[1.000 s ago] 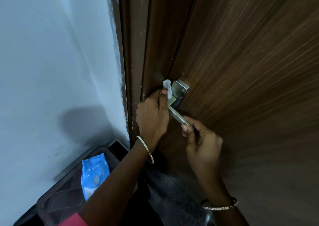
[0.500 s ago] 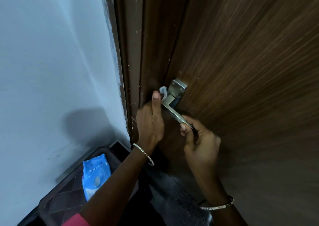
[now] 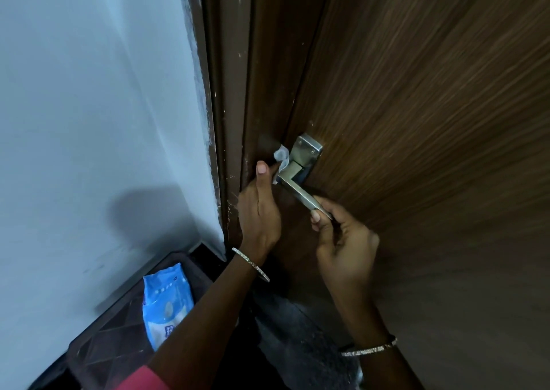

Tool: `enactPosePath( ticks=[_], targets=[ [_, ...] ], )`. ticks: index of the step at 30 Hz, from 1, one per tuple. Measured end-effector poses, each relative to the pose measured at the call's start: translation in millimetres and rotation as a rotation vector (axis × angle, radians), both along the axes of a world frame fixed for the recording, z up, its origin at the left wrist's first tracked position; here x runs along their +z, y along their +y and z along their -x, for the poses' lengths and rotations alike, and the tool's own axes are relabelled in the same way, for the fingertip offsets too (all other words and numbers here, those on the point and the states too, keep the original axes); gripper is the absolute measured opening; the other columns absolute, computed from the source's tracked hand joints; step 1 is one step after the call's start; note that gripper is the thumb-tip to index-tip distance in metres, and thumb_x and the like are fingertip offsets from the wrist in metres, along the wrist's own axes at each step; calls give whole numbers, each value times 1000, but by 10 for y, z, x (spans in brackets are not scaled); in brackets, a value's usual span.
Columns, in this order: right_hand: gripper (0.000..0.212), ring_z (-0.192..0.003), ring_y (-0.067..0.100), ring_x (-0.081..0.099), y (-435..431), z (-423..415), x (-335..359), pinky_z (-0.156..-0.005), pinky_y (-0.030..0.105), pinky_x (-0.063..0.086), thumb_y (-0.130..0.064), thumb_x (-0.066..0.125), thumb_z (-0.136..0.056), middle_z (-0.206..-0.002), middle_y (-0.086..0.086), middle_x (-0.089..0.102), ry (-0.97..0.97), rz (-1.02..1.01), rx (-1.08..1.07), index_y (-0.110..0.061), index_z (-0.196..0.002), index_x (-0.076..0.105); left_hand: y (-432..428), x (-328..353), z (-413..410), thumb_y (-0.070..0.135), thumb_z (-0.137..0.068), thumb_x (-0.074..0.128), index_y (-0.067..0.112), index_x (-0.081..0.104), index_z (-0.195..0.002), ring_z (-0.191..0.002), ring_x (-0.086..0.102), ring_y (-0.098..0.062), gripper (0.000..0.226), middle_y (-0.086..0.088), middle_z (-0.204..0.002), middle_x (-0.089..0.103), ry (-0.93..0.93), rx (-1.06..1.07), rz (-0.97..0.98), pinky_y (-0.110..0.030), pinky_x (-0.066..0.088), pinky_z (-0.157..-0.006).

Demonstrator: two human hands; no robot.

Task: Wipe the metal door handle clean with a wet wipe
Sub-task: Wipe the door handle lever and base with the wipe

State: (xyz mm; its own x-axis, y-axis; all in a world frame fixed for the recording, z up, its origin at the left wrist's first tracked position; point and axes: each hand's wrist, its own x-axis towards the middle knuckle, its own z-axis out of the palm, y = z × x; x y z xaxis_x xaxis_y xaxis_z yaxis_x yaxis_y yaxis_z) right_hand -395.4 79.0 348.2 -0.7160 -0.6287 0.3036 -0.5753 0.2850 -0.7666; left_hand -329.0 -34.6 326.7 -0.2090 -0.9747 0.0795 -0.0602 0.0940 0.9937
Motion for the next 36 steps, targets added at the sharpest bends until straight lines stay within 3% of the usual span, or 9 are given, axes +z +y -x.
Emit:
enactPosePath(
  ticks=[4,7,10,13,16,21,28,32,36],
  targets=[
    [23,-86,13,75,8,-3,23,-77,39,63,-16,63,-97,-95,2,79,-7,-16,13,-15,-118,74,-6,161,-23,16,-105,26,22,56,-134,-79,66,-41,42,-31,-89,71,91,-4,12,-38,51,-80],
    [24,-88,13,75,9,-11,13,-78,39,63,-13,64,-97,-97,3,78,-11,-1,16,-13,-118,74,-66,148,14,32,-106,30,4,72,-86,-63,62,-32,54,-10,-60,64,93,-40,100,-31,49,-68],
    [23,-89,12,75,6,-8,1,-79,40,63,-14,63,-97,-98,2,78,-17,0,12,-13,-117,74,-45,52,28,27,-106,32,5,67,-92,-66,60,-33,44,-14,-67,59,13,-16,191,-11,36,-60],
    [22,-90,12,75,11,5,-19,-78,41,62,-17,63,-97,-98,0,79,-2,7,12,-14,-117,74,46,-165,-14,40,-104,27,-5,59,-83,-64,57,-40,59,-19,-68,57,36,-13,152,-17,40,-61],
    [22,-90,9,75,2,11,-54,-78,38,63,-15,64,-97,-101,-2,78,2,28,14,-15,-117,74,93,-289,-18,71,-93,25,-13,65,-83,-52,53,-45,93,-37,-61,54,141,-74,-80,-46,45,-55],
    [23,-90,4,74,1,15,-73,-78,25,61,-12,65,-96,-102,-3,78,34,52,17,-16,-117,73,118,-241,-38,63,-95,31,35,78,-94,-28,42,-11,55,8,-81,78,328,-34,-259,-20,30,-33],
    [22,-89,4,74,-1,3,-76,-76,12,56,-13,65,-96,-101,-1,78,51,77,19,-13,-116,74,-18,-76,-9,46,-98,31,17,76,-98,-33,48,-14,53,-3,-102,78,465,-19,-543,-19,27,-33],
    [23,-86,1,72,2,-16,-66,-73,1,48,-12,65,-96,-100,-2,78,30,73,18,-12,-117,74,34,1,43,31,-93,48,19,72,-85,-38,52,-9,29,4,-80,74,548,8,-822,-18,26,-35],
    [22,-85,6,74,5,1,-52,-74,10,54,-12,66,-96,-99,-1,78,36,68,21,-12,-116,74,-28,58,108,42,-86,66,19,75,-76,-39,47,-4,27,6,-66,69,637,-29,-1052,-15,29,-36]
  ],
)
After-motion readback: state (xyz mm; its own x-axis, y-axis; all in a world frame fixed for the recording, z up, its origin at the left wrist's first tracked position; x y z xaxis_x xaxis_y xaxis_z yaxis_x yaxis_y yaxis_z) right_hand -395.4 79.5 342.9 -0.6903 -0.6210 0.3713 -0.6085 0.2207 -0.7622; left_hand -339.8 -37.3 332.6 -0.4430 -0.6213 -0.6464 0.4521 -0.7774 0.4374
